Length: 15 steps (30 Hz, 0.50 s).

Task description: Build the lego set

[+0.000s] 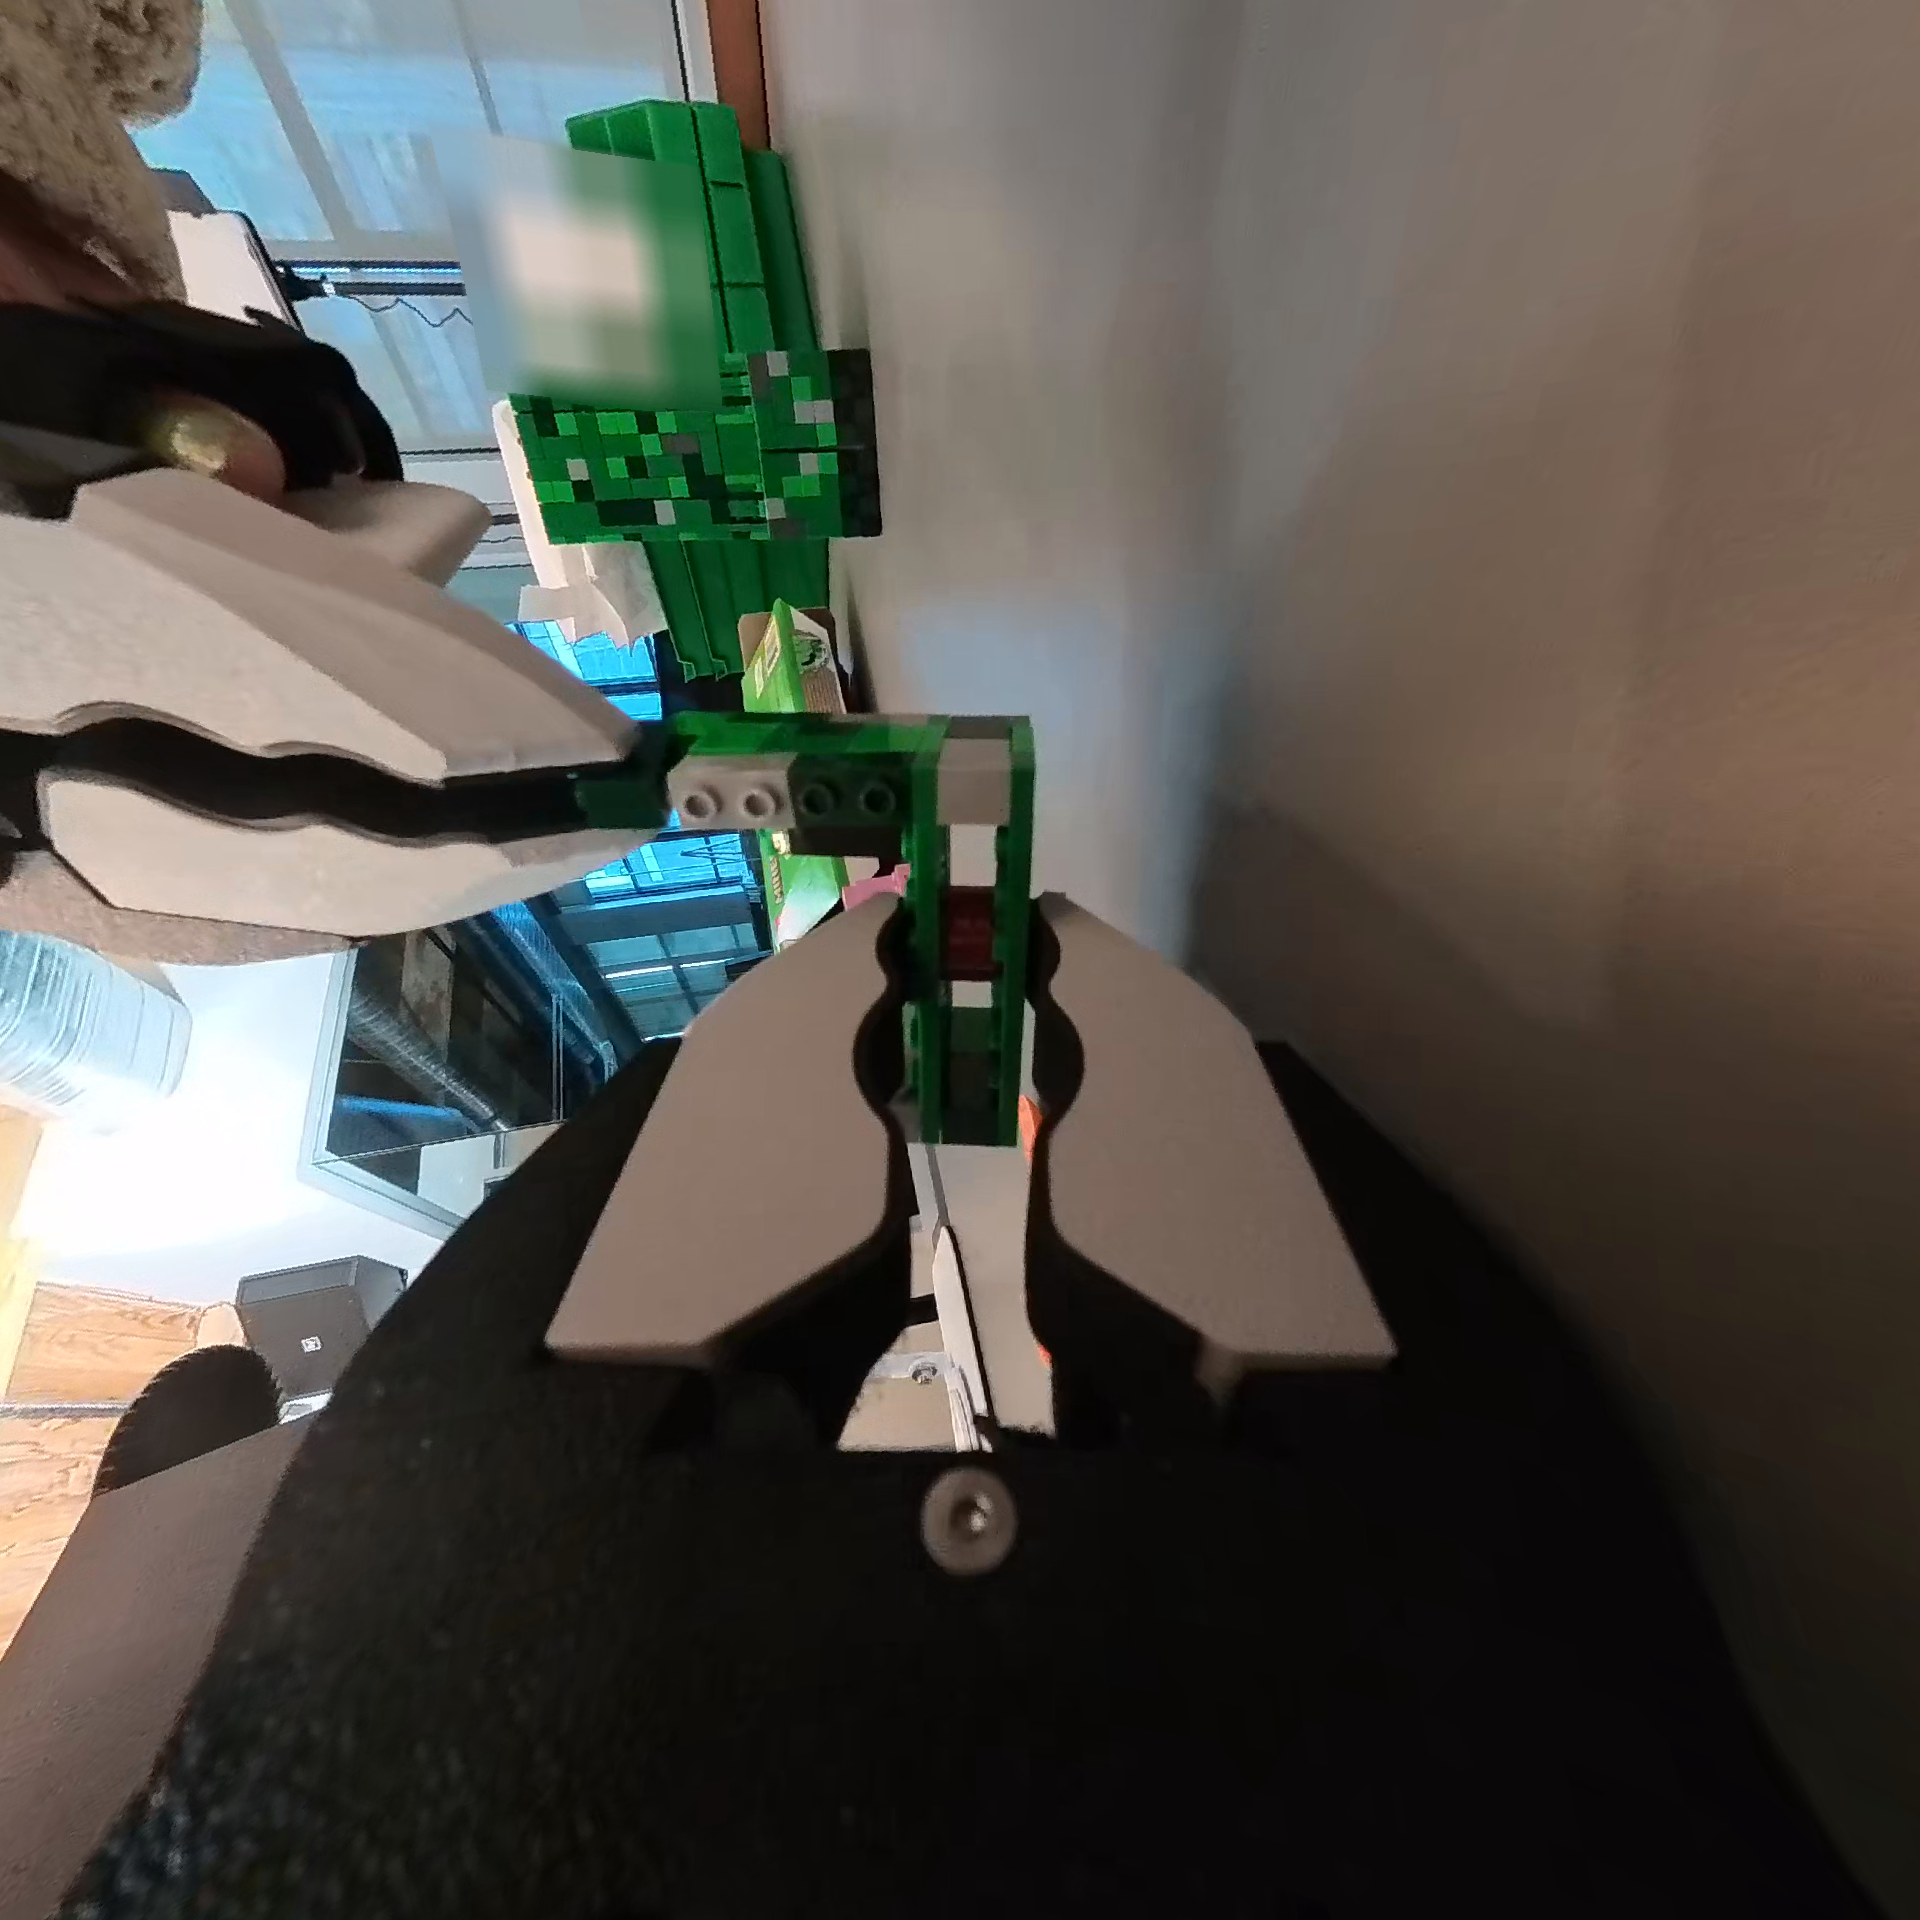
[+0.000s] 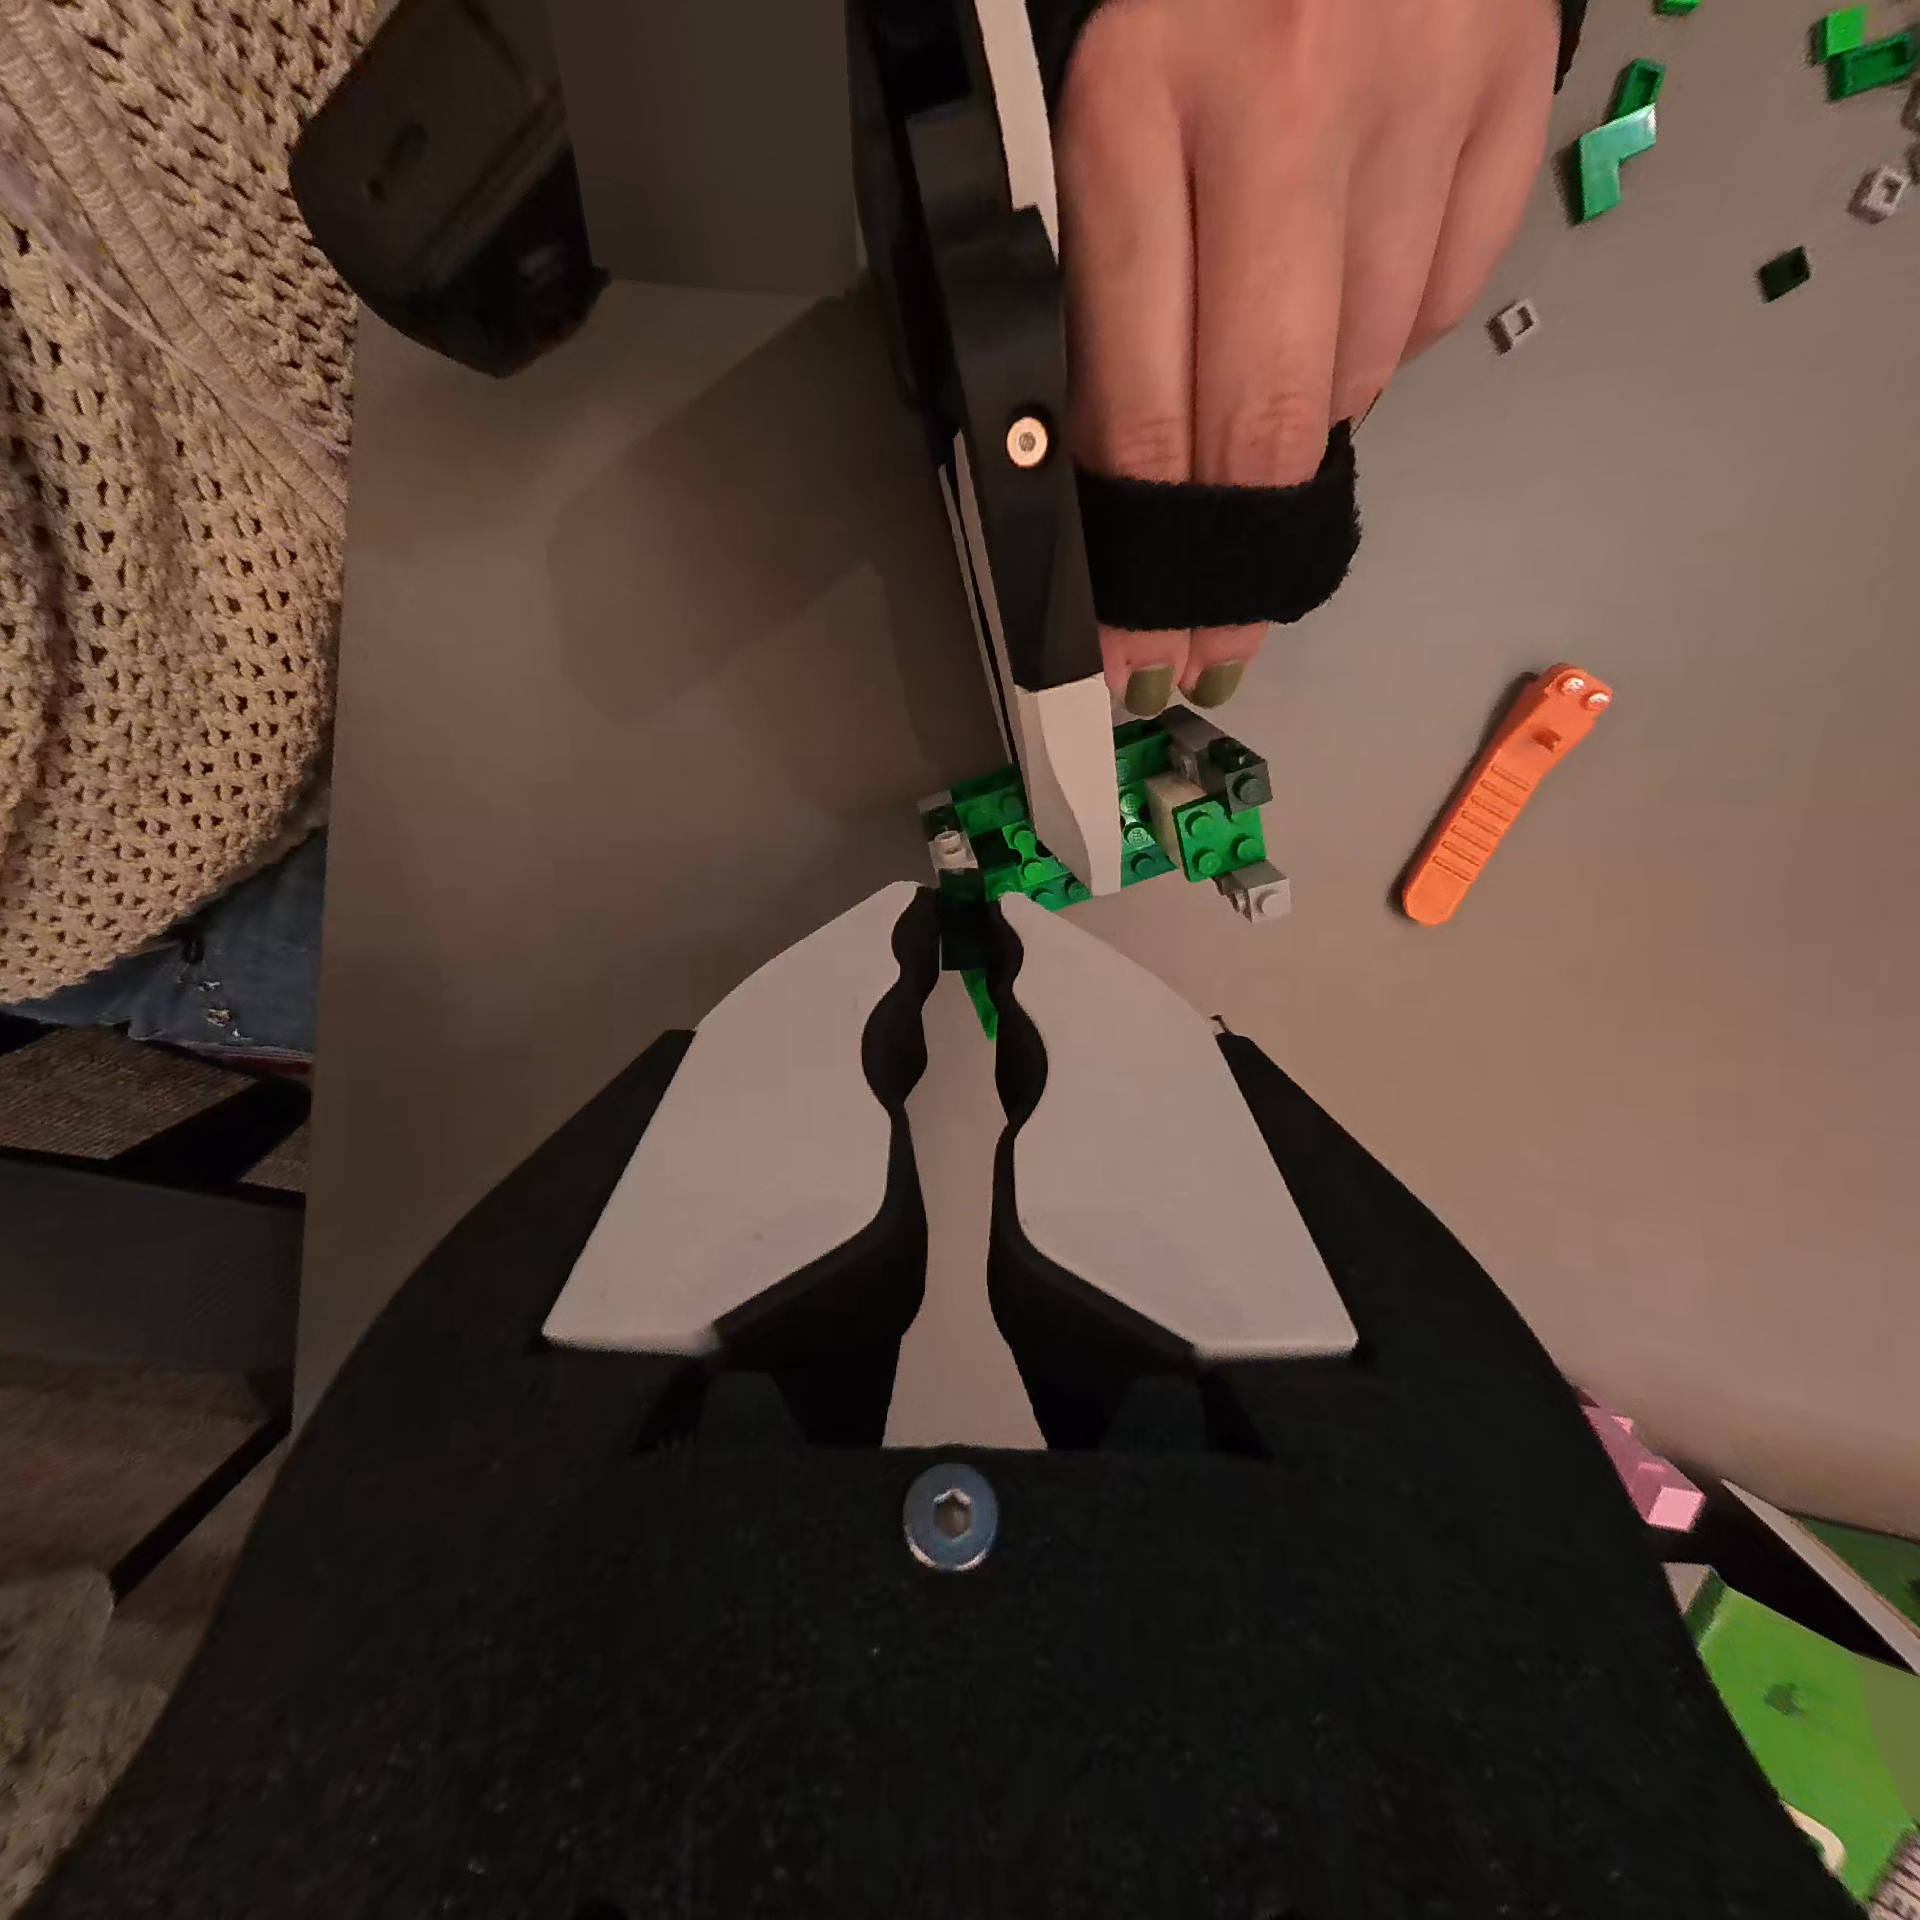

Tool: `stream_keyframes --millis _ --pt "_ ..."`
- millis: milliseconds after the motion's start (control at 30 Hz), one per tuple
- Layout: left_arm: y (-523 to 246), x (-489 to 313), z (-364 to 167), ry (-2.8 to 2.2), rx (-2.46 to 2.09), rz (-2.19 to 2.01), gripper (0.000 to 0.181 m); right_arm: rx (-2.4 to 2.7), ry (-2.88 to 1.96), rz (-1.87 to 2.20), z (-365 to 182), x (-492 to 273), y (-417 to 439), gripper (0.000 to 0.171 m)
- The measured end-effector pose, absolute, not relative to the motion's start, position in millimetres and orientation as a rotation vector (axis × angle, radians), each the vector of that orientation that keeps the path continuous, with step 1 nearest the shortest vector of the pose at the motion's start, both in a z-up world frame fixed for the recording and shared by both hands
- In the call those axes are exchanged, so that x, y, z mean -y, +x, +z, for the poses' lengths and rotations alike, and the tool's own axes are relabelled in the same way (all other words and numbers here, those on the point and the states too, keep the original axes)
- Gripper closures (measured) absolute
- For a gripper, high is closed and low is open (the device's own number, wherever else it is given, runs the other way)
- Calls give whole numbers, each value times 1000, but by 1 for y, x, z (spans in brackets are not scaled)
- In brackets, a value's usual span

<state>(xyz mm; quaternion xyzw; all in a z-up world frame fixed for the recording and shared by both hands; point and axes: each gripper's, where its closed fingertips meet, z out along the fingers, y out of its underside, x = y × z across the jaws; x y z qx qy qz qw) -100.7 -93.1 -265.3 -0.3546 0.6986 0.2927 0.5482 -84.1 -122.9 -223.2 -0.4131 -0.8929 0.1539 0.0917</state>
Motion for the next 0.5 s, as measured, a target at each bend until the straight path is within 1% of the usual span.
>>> stream_keyframes --millis 500 --pt "-100 92 -264 -832 -1648 684 162 2663 -1226 491 -225 124 -83 163"
